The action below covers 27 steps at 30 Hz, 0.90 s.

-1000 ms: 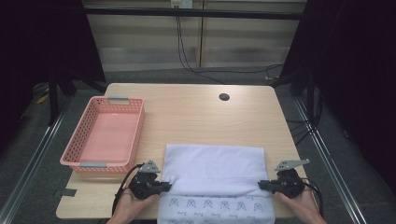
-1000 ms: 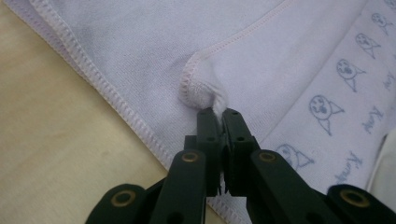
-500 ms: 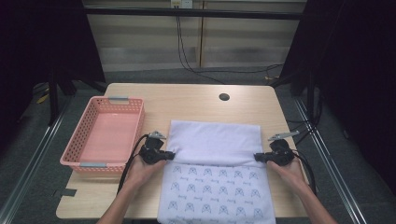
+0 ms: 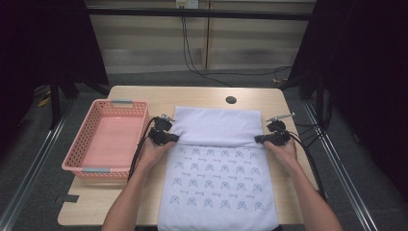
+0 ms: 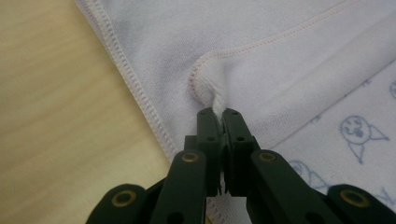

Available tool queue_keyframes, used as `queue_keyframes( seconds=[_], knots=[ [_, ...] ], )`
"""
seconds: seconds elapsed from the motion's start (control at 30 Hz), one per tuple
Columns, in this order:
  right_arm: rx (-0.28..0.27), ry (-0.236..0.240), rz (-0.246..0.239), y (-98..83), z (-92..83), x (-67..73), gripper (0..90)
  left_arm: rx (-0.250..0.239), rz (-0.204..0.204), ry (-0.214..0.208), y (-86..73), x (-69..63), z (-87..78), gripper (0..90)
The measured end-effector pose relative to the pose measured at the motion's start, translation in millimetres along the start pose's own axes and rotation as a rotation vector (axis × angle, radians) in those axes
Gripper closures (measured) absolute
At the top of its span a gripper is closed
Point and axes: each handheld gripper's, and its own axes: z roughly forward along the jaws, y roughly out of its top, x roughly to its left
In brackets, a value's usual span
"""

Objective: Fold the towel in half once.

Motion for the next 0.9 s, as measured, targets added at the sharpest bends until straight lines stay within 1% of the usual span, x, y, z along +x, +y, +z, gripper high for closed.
queue_keyframes(
  seconds=[0.03, 0.07, 0.1, 0.13, 0.17, 0.2, 0.27, 0.3, 0.33, 0.37, 0.4, 0.43, 0.47, 0.5, 0.53, 0.57, 0.6, 0.63, 0.67, 0.7, 0.73, 0.77, 0.8, 0.83, 0.87, 0.9],
  knots=[
    [-0.004, -0.005, 0.009, 4.0, 3.3, -1.8, 88.4, -0.008, -0.005, 0.006, 2.5, 1.9, 2.6, 87.2],
    [-0.01, -0.021, 0.012, 7.9, 6.5, -2.9, 88.4, -0.008, -0.008, 0.01, 4.9, 3.9, 4.4, 87.2],
    [-0.011, -0.03, 0.009, 11.7, 9.4, -4.3, 88.4, -0.013, -0.021, 0.007, 6.7, 6.2, 6.2, 87.2],
    [-0.014, -0.038, 0.013, 15.1, 12.1, -5.5, 88.4, -0.021, -0.023, 0.012, 7.7, 7.5, 7.7, 87.1],
    [-0.024, -0.053, 0.012, 17.8, 14.8, -6.1, 88.4, -0.022, -0.012, 0.02, 8.6, 7.5, 8.6, 87.1],
    [-0.023, -0.061, 0.014, 20.0, 16.6, -6.7, 88.4, -0.034, -0.024, 0.023, 8.9, 7.1, 9.7, 87.1],
    [-0.038, -0.069, 0.013, 21.3, 18.9, -7.6, 88.4, -0.021, -0.02, 0.018, 9.3, 8.4, 8.4, 87.2],
    [-0.045, -0.054, 0.032, 20.8, 18.5, -9.4, 88.4, -0.024, -0.023, 0.01, 9.1, 8.3, 7.7, 87.2],
    [-0.054, -0.041, 0.039, 20.3, 17.1, -10.9, 88.4, -0.029, -0.031, -0.018, 9.2, 8.1, 5.9, 87.2],
    [-0.063, -0.037, 0.035, 20.3, 14.3, -11.2, 88.4, -0.061, -0.039, -0.046, 10.2, 5.8, 0.2, 87.2],
    [-0.063, -0.037, 0.035, 20.3, 14.3, -11.2, 88.4, -0.061, -0.039, -0.046, 10.2, 5.8, 0.2, 87.2],
    [-0.097, -0.016, 0.025, 21.4, 4.6, -10.6, 88.4, -0.081, -0.044, -0.07, 11.6, 5.5, -4.7, 87.2],
    [-0.12, -0.005, 0.022, 22.9, -2.0, -10.8, 88.3, -0.109, -0.05, -0.085, 13.2, 4.2, -9.9, 87.1],
    [-0.12, -0.005, 0.022, 22.9, -2.0, -10.8, 88.3, -0.109, -0.05, -0.085, 13.2, 4.2, -9.9, 87.1],
    [-0.143, 0.005, 0.025, 24.7, -8.7, -11.2, 88.4, -0.133, -0.056, -0.103, 16.0, 2.6, -17.0, 87.1],
    [-0.178, 0.012, 0.028, 27.4, -17.7, -11.8, 88.4, -0.16, -0.064, -0.119, 18.1, 1.7, -23.6, 87.2],
    [-0.199, 0.017, 0.028, 30.1, -24.6, -12.3, 88.3, -0.181, -0.06, -0.12, 20.1, 1.3, -31.2, 87.2],
    [-0.238, 0.02, 0.029, 35.3, -38.7, -13.1, 88.3, -0.211, -0.065, -0.133, 22.7, 1.5, -43.6, 87.1],
    [-0.238, 0.02, 0.029, 35.3, -38.7, -13.1, 88.3, -0.211, -0.065, -0.133, 22.7, 1.5, -43.6, 87.1],
    [-0.25, 0.023, 0.03, 37.3, -43.9, -12.9, 88.4, -0.234, -0.067, -0.136, 23.9, 2.5, -51.6, 87.1],
    [-0.29, 0.036, 0.025, 42.3, -56.8, -12.1, 88.3, -0.242, -0.061, -0.144, 24.4, 3.7, -56.3, 87.1],
    [-0.308, 0.047, 0.022, 45.1, -64.0, -10.6, 88.3, -0.261, -0.065, -0.15, 25.7, 3.8, -62.5, 87.1],
    [-0.308, 0.047, 0.022, 45.1, -64.0, -10.6, 88.3, -0.265, -0.057, -0.146, 26.8, 3.8, -66.0, 87.1],
    [-0.322, 0.055, 0.006, 49.0, -72.3, -7.1, 88.4, -0.289, -0.057, -0.161, 29.4, 4.6, -74.3, 87.2],
    [-0.328, 0.062, 0.001, 51.1, -76.4, -5.2, 88.4, -0.291, -0.05, -0.155, 30.7, 5.1, -78.1, 87.1],
    [-0.332, 0.064, -0.009, 53.1, -80.1, -3.6, 88.4, -0.291, -0.05, -0.155, 30.7, 5.1, -78.1, 87.2]
  ],
)
